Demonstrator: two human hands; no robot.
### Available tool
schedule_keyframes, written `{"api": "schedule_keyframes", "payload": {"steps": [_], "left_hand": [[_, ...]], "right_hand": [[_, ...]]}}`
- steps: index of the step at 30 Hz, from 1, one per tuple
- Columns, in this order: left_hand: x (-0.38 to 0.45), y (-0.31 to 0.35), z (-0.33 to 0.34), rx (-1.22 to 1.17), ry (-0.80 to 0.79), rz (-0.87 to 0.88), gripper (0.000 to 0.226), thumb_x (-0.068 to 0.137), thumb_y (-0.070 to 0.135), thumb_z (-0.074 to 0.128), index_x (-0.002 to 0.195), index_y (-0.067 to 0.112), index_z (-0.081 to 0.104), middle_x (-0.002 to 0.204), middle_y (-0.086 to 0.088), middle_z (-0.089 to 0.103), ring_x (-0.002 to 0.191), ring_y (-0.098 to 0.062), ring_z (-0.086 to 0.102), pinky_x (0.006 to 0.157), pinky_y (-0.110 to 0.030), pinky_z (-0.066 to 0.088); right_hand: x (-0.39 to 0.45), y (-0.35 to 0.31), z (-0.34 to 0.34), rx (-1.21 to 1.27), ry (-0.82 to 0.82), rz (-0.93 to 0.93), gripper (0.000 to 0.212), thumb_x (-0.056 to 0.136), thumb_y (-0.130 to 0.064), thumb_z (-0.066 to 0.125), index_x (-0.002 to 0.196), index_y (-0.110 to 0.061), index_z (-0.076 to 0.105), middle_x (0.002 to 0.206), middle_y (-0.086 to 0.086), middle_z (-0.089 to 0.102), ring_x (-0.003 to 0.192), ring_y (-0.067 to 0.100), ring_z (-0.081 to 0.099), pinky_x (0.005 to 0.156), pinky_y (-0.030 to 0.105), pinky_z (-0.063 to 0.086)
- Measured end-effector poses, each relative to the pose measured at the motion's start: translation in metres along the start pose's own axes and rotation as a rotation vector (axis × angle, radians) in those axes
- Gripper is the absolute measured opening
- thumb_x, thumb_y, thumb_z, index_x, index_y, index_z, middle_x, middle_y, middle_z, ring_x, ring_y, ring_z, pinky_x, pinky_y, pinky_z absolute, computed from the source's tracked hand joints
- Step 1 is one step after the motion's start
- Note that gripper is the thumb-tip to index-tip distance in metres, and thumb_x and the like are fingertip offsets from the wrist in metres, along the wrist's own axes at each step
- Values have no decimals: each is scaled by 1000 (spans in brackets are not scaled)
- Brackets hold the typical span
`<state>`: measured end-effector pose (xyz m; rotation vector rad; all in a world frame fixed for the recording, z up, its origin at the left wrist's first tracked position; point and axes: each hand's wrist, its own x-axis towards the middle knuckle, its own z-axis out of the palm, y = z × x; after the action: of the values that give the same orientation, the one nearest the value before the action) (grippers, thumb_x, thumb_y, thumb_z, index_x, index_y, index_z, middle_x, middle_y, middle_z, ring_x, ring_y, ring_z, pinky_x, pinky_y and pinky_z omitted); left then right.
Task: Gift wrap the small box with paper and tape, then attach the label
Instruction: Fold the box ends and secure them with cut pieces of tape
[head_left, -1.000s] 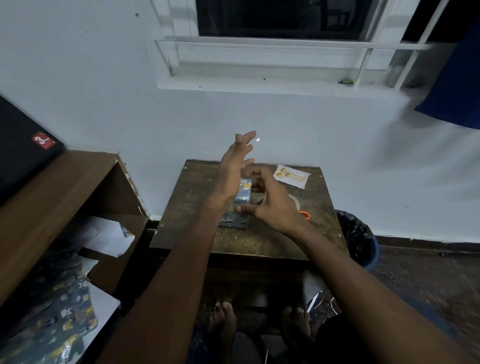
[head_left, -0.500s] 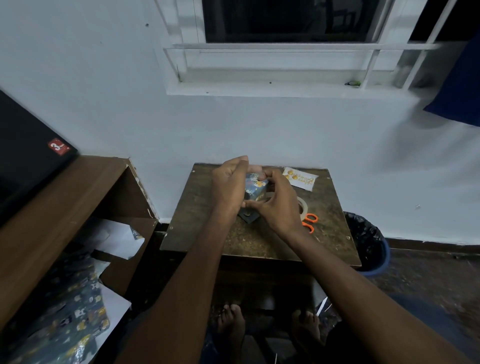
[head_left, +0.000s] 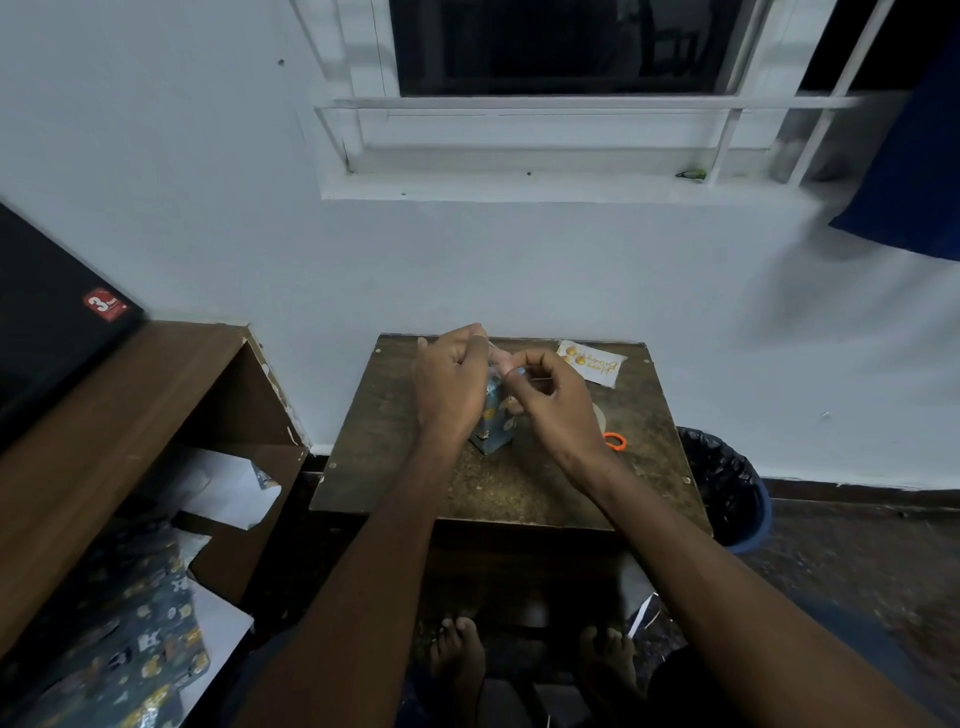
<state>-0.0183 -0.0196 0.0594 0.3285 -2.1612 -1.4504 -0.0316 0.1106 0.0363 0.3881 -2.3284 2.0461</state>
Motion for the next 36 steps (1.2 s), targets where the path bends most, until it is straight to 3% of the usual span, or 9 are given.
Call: {"api": "schedule_keyframes", "payload": {"steps": [3, 7, 13, 16, 18, 20, 25, 30, 36], "left_hand": [[-1, 0, 1, 28, 1, 18, 43, 105, 16, 52, 78, 17, 85, 76, 32, 62, 89, 27, 56, 132, -36, 10], [-1, -3, 4, 48, 2, 49, 43, 106, 14, 51, 80, 15, 85, 89, 24, 67, 92, 31, 52, 131, -34, 13], [1, -7, 5, 47, 3, 89, 41, 105, 14, 52, 80, 15, 85, 96, 17, 75, 95, 28, 54, 128, -37, 22], [5, -11, 0, 74, -25, 131, 27, 99, 16, 63, 85, 20, 86, 118, 5, 78, 111, 10, 63, 113, -34, 45], [8, -16, -4, 126, -77, 192, 13, 91, 16, 75, 92, 20, 87, 126, 0, 76, 117, -5, 67, 101, -21, 52], [11, -19, -7, 155, -127, 225, 13, 85, 13, 82, 94, 21, 87, 128, -2, 76, 117, -7, 68, 95, -7, 47], [16, -20, -12, 163, -161, 245, 16, 84, 12, 85, 96, 21, 86, 129, -3, 75, 118, -10, 69, 102, -28, 55], [15, -18, -13, 175, -150, 243, 19, 83, 13, 87, 100, 21, 86, 129, -2, 75, 116, -9, 69, 98, -21, 55], [17, -18, -13, 149, -109, 171, 42, 84, 15, 86, 125, 15, 78, 121, 7, 75, 107, -3, 69, 93, -12, 54]], "right_hand": [[2, 1, 1, 43, 32, 32, 12, 102, -33, 62, 93, -27, 69, 85, -6, 71, 84, 29, 73, 82, 59, 60], [5, 4, 2, 33, 46, 52, 3, 89, -36, 65, 88, -37, 68, 93, -1, 71, 93, 33, 71, 84, 59, 60], [7, 5, 2, 60, 60, 58, 6, 84, -33, 70, 90, -32, 68, 90, -2, 69, 94, 33, 70, 82, 57, 61], [7, 5, 0, 52, 52, 75, 20, 84, -36, 75, 93, -20, 65, 83, -4, 66, 83, 26, 68, 80, 60, 60], [8, 4, -2, 50, 39, 80, 27, 84, -38, 76, 93, -15, 64, 81, -3, 64, 79, 19, 65, 80, 61, 59], [8, 2, -3, 42, 31, 76, 31, 82, -41, 76, 92, -14, 63, 82, -1, 64, 78, 18, 64, 80, 61, 58], [10, 4, -6, 37, 16, 82, 27, 81, -37, 78, 89, -15, 63, 77, -5, 63, 76, 17, 66, 80, 61, 59], [13, 7, -8, 42, -7, 94, 20, 88, -24, 79, 90, -13, 63, 75, -6, 64, 73, 16, 70, 82, 60, 60], [10, 4, -12, 32, -34, 102, 14, 89, -14, 78, 96, -9, 67, 79, -2, 66, 73, 16, 71, 83, 53, 63]]}}
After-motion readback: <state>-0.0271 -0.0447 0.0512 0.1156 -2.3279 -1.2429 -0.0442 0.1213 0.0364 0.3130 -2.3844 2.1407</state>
